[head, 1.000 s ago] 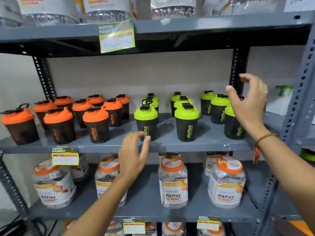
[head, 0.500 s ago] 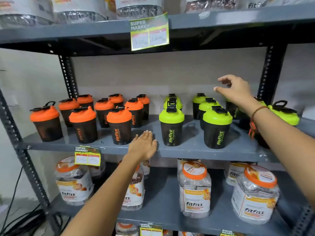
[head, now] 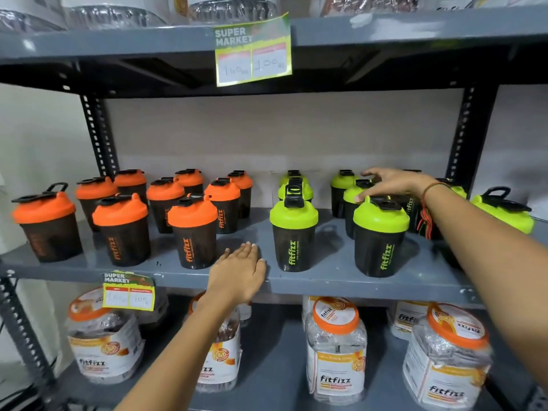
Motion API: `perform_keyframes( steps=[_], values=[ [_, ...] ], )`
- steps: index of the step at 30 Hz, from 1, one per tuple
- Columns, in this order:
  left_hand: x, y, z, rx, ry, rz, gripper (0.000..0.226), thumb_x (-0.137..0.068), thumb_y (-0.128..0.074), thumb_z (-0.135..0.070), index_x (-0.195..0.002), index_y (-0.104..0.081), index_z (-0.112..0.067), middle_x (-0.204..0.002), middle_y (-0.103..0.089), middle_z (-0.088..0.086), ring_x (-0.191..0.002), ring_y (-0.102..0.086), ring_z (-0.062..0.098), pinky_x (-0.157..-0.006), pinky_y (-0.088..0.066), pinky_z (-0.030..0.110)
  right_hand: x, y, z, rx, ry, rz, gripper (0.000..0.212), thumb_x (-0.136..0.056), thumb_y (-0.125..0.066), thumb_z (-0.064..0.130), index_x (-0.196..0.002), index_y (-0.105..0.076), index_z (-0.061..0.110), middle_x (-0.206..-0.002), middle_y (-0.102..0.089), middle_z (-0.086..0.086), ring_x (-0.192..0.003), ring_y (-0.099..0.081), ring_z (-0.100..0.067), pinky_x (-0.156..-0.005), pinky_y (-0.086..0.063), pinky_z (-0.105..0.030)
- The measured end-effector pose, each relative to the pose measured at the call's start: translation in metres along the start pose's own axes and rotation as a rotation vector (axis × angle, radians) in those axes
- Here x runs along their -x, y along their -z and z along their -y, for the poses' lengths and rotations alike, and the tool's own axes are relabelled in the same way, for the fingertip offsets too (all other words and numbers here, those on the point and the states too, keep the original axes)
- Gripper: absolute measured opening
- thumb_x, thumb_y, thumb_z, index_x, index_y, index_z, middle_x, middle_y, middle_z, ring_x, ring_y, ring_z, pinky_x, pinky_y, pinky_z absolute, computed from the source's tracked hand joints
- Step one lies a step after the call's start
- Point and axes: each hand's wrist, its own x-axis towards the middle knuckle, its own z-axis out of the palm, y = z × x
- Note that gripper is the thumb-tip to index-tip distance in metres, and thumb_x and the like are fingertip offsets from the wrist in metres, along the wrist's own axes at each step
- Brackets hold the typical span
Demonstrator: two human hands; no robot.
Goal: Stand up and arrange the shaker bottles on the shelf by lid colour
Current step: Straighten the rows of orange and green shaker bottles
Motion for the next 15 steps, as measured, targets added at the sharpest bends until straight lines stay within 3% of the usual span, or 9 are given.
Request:
perform_keyframes(
  steps=[5,9,12,15],
  values=[
    [0.0,0.001,0.0,0.0,-0.001,-0.01,0.058,-0.099,-0.02,-0.039,-0.15,-0.025,-0.013,-0.159,-0.024,0.004,-0.147,-0.019,0.013,-0.119,-0.011,0.036,-0.004,-0.005,-0.004,-0.041,0.02,0.012,0.082,-0.079,-0.082,0.03,-0.149,-0.04,0.023,-0.15,-0.042,-0.01,-0.109,-0.05,-0.021,-0.084,-0.04,-0.028],
    [0.001,0.002,0.0,0.004,-0.006,0.0,0.058,-0.099,-0.019,-0.04,-0.151,-0.023,-0.013,-0.16,-0.022,0.004,-0.147,-0.017,0.013,-0.119,-0.011,0.036,-0.006,-0.004,-0.004,-0.064,0.022,0.009,0.079,-0.078,-0.083,0.029,-0.146,-0.043,0.025,-0.148,-0.042,-0.011,-0.114,-0.053,-0.027,-0.087,-0.044,-0.031],
    [0.002,0.002,0.0,0.01,-0.001,0.003,0.058,-0.099,-0.019,-0.04,-0.151,-0.022,-0.014,-0.16,-0.021,0.004,-0.147,-0.017,0.013,-0.119,-0.011,0.036,-0.007,-0.005,-0.002,-0.068,0.031,0.011,0.079,-0.076,-0.084,0.03,-0.144,-0.044,0.026,-0.148,-0.042,-0.01,-0.121,-0.053,-0.028,-0.099,-0.047,-0.039],
    [0.003,0.002,0.0,0.002,0.004,0.004,0.058,-0.099,-0.019,-0.04,-0.151,-0.022,-0.014,-0.16,-0.021,0.003,-0.147,-0.017,0.012,-0.119,-0.011,0.036,-0.012,-0.01,-0.002,-0.056,0.056,-0.012,0.081,-0.077,-0.083,0.031,-0.146,-0.041,0.021,-0.147,-0.044,-0.01,-0.112,-0.049,-0.02,-0.09,-0.039,-0.028]
  ],
)
